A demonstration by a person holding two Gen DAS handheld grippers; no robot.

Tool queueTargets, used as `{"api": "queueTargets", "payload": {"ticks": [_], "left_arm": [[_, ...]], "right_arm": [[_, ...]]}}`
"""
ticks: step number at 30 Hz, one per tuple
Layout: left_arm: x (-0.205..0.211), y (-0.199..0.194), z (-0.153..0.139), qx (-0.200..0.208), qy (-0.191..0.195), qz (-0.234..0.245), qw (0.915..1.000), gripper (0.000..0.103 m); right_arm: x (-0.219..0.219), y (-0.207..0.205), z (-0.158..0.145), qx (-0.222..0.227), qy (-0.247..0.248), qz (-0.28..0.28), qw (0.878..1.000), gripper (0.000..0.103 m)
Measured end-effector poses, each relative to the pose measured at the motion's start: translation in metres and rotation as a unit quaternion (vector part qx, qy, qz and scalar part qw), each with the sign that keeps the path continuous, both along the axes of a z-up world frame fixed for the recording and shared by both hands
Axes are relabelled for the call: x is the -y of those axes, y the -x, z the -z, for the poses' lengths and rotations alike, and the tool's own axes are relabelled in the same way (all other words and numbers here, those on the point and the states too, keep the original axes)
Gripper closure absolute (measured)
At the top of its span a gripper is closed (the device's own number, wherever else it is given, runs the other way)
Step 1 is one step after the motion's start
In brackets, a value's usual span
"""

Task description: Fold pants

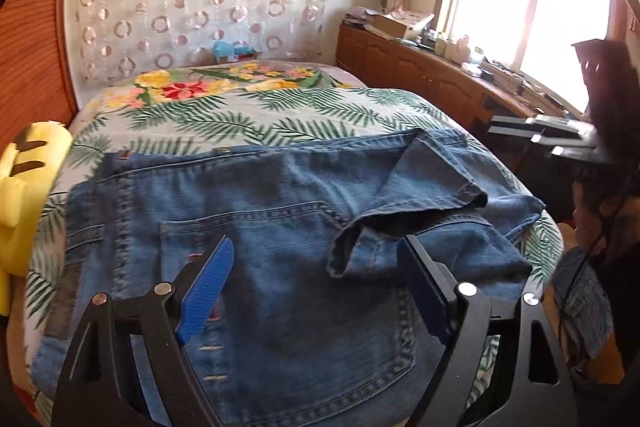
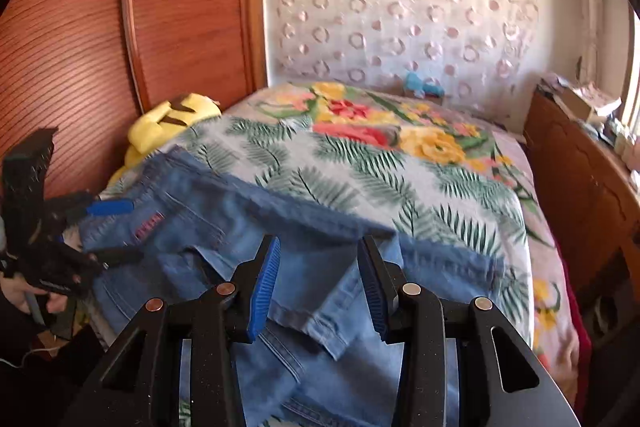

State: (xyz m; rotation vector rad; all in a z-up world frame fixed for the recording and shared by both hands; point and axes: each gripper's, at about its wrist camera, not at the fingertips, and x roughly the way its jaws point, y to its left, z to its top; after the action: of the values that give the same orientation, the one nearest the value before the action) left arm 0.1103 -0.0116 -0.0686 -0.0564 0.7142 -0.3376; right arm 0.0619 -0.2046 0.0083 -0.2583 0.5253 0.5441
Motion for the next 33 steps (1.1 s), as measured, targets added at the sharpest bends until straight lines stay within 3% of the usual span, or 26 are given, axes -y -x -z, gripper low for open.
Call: {"api": "queueTargets", "payload": {"ticks": [8, 11, 18, 20, 22, 26, 33], "left_arm": [[0.026, -0.025, 0.019, -0.037, -0.011, 0.034, 0.9987, 0.053], [0.031, -0.026, 0.027, -0.048, -0.023, 0.043, 0.9977, 0.058], [0.037, -0.018, 0.031, -0.052, -0.020, 0.069, 0.9961, 0.083], [0.038, -0.014, 0.029, -0.047, -0.018, 0.074, 0.9960, 0.093], [0.038, -0.008, 0.022, -0.037, -0.012, 0.077, 0.9963, 0.095], [0.032, 0.013, -0.004, -0.007, 0.001, 0.084, 0.9964, 0.096], [0.002, 0.040, -0.054, 0.047, 0.012, 0.066, 0.9966, 0.096]], "right_arm": [[-0.004, -0.015, 0.042, -0.074, -0.002, 0.027, 0.997, 0.052], [-0.003, -0.026, 0.048, -0.094, -0.010, 0.031, 0.995, 0.051], [0.004, -0.029, 0.048, -0.137, -0.039, 0.009, 0.990, 0.052], [0.008, -0.030, 0.046, -0.136, -0.043, 0.002, 0.990, 0.069], [0.007, -0.027, 0.041, -0.130, -0.047, -0.010, 0.990, 0.093], [0.011, -0.016, 0.018, -0.089, -0.057, -0.030, 0.994, 0.097], [-0.010, 0.007, -0.049, -0.014, -0.070, -0.075, 0.995, 0.097]]}}
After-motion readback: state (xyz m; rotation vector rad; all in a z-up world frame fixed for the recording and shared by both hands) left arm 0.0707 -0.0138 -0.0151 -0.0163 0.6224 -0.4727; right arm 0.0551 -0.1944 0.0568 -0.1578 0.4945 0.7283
